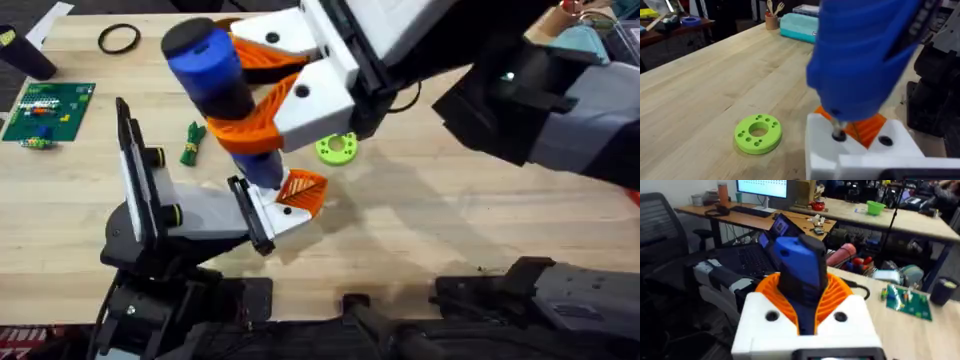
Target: Pick up the gripper from the table and insert it into the empty holder that is missing its gripper. Then pick up a screw, insert it into the mounting hole, and use the screwdriver to tighten it. Finally, clean up the table by picking up the vegetable and placing it into the bucket.
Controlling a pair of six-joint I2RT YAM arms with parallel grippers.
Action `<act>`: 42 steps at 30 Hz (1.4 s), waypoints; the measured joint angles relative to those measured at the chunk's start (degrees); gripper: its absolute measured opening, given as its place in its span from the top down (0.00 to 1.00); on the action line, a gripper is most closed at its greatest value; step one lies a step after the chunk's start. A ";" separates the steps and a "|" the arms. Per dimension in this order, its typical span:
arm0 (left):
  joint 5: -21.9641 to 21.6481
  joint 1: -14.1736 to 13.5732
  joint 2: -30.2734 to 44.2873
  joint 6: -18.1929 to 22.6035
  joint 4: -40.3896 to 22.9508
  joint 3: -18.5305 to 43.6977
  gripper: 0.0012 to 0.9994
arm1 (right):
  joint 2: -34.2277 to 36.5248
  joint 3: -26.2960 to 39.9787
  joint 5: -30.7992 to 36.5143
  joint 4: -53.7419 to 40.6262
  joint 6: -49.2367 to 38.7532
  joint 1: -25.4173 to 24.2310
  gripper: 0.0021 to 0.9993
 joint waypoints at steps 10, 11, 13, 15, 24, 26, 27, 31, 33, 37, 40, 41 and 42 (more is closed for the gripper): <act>0.00 0.00 0.00 0.00 0.00 0.00 0.99 | -0.01 -0.02 -2.90 2.14 0.32 -0.75 0.90; 0.00 0.00 0.00 0.00 0.00 0.00 0.99 | -0.01 -0.02 -3.01 2.10 0.42 -0.76 0.90; 0.00 0.00 0.00 0.00 0.00 0.00 0.99 | -0.01 -0.02 -3.20 1.61 0.43 -0.82 0.90; 0.00 0.00 0.00 0.00 0.00 0.00 0.99 | -0.01 -0.02 -3.25 0.65 0.47 -0.83 0.90; 0.00 0.00 0.00 0.00 0.00 0.00 0.99 | -0.01 -0.02 -3.25 0.27 0.44 -0.83 0.90; 0.00 0.00 0.00 0.00 0.00 0.00 0.99 | 0.00 -0.02 -3.25 0.25 0.42 -0.83 0.90; 0.00 0.00 0.00 0.00 0.00 0.00 0.99 | 0.01 -0.02 -3.25 0.27 0.42 -0.83 0.90; 0.00 0.00 0.00 0.00 0.00 0.00 0.99 | 0.02 -0.02 -3.25 0.25 0.42 -0.83 0.90; 0.00 0.00 0.00 0.02 0.00 0.00 0.99 | 0.01 -0.02 -3.25 0.26 0.42 -0.83 0.90; 0.00 0.00 0.00 0.00 0.00 0.00 0.99 | 0.01 -0.02 -3.25 0.25 0.42 -0.83 0.90; 0.00 0.00 0.00 0.00 0.00 0.00 0.99 | 0.12 -0.02 -3.25 0.33 0.42 -0.83 0.90; 0.00 0.00 0.00 0.00 0.00 0.00 0.99 | 0.23 -0.02 -3.25 0.33 0.42 -0.83 0.90; 0.00 0.00 0.00 0.00 -0.02 0.00 0.99 | 0.71 -0.02 -3.23 0.58 0.44 -0.83 0.90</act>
